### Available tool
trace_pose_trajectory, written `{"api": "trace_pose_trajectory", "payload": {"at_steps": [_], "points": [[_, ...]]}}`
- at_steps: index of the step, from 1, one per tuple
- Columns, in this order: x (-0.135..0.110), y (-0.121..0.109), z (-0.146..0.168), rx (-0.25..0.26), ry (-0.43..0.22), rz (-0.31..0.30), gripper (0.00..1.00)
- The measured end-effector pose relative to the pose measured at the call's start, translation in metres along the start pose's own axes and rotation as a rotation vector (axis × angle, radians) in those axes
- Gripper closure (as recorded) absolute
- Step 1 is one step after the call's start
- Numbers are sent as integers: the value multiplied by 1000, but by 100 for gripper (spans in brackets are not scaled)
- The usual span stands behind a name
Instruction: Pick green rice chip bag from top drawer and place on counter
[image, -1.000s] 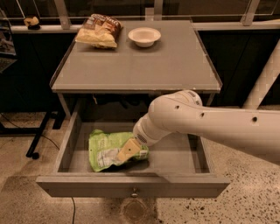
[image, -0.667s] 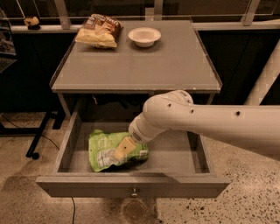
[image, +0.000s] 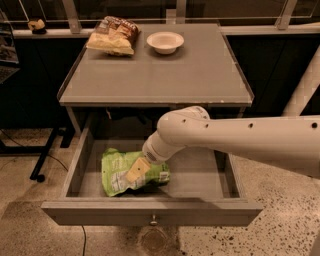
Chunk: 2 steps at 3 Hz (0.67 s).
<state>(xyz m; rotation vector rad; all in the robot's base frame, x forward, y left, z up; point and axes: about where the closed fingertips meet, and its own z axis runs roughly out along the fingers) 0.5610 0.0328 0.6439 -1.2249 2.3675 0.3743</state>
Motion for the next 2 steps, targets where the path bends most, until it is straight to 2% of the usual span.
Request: {"api": "trace_pose_trajectory", "payload": {"at_steps": [2], "points": [[10,10,27,-46,37,7,0]]}}
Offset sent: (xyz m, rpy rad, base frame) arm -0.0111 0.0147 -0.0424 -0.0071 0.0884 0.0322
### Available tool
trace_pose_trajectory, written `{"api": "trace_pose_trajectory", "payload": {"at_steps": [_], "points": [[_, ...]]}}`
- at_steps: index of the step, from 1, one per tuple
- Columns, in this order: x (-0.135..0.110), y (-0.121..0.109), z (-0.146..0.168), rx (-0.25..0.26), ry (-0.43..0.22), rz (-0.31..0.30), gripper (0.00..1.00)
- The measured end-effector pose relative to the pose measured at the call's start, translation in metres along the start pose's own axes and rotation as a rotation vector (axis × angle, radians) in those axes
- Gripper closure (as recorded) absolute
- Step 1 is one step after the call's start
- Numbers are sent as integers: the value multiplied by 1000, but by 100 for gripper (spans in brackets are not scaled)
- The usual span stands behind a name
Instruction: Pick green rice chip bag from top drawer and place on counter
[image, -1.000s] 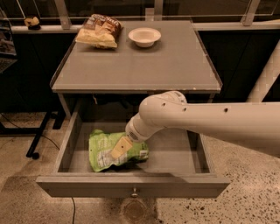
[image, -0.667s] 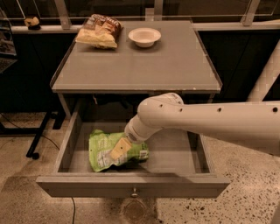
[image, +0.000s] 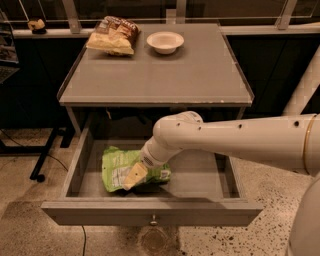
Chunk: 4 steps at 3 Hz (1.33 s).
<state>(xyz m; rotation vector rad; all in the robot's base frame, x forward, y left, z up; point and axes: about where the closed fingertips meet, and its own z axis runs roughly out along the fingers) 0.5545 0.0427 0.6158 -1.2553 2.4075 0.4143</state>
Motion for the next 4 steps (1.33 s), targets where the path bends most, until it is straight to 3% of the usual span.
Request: {"api": "trace_pose_trajectory", "payload": {"at_steps": [1,4], "points": [[3,7,11,-23,27,-19,19],[3,8,11,-23,27,-19,89]]}}
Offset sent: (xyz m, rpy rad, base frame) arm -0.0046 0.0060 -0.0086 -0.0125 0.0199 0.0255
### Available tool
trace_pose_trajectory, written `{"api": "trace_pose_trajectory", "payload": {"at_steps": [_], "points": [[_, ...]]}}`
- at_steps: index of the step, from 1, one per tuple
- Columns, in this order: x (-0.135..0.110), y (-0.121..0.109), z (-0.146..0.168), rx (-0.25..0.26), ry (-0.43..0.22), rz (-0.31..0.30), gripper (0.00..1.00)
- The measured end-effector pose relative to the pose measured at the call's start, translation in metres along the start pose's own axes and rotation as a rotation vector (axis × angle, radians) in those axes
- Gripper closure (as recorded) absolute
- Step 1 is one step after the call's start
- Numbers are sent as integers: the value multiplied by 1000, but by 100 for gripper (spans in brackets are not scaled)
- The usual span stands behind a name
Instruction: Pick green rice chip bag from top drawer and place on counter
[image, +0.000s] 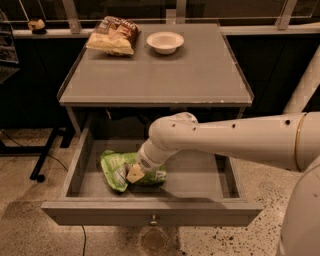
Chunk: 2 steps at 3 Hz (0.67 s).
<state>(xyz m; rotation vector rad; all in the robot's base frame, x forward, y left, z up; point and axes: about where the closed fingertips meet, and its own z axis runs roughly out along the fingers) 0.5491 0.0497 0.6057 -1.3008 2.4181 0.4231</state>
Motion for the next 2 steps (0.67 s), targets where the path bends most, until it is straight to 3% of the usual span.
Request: {"api": "trace_pose_trajectory", "payload": {"at_steps": [1,2], "points": [[0,0,0,0,0,0,100],[0,0,0,0,0,0,100]]}}
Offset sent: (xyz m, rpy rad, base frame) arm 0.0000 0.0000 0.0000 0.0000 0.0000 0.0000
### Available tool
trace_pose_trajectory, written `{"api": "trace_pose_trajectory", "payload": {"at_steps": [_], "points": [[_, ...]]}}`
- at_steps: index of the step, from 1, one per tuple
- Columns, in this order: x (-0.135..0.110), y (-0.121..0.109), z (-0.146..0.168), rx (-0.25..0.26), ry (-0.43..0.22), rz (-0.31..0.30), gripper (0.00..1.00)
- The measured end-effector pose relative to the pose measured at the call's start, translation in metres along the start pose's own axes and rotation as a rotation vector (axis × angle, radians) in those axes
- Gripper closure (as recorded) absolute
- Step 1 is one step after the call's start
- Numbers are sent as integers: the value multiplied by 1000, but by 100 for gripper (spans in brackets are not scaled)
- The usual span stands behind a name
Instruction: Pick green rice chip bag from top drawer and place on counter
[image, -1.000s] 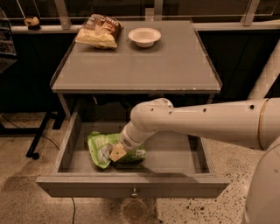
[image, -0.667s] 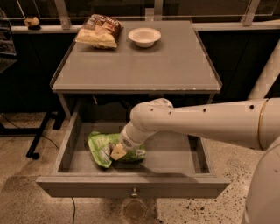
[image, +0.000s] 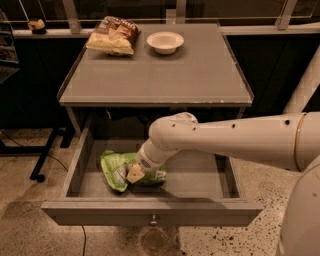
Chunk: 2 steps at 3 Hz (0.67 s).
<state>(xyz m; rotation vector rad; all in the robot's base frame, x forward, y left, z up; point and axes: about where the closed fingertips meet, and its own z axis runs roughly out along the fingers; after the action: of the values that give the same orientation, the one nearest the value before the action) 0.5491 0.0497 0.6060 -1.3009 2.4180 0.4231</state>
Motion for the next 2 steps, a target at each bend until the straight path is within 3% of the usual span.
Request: {"api": "trace_pose_trajectory", "payload": {"at_steps": [1,2], "points": [[-1,0,-3,0,0,0,100],[-4,5,-41,12,-41,-26,100]]}}
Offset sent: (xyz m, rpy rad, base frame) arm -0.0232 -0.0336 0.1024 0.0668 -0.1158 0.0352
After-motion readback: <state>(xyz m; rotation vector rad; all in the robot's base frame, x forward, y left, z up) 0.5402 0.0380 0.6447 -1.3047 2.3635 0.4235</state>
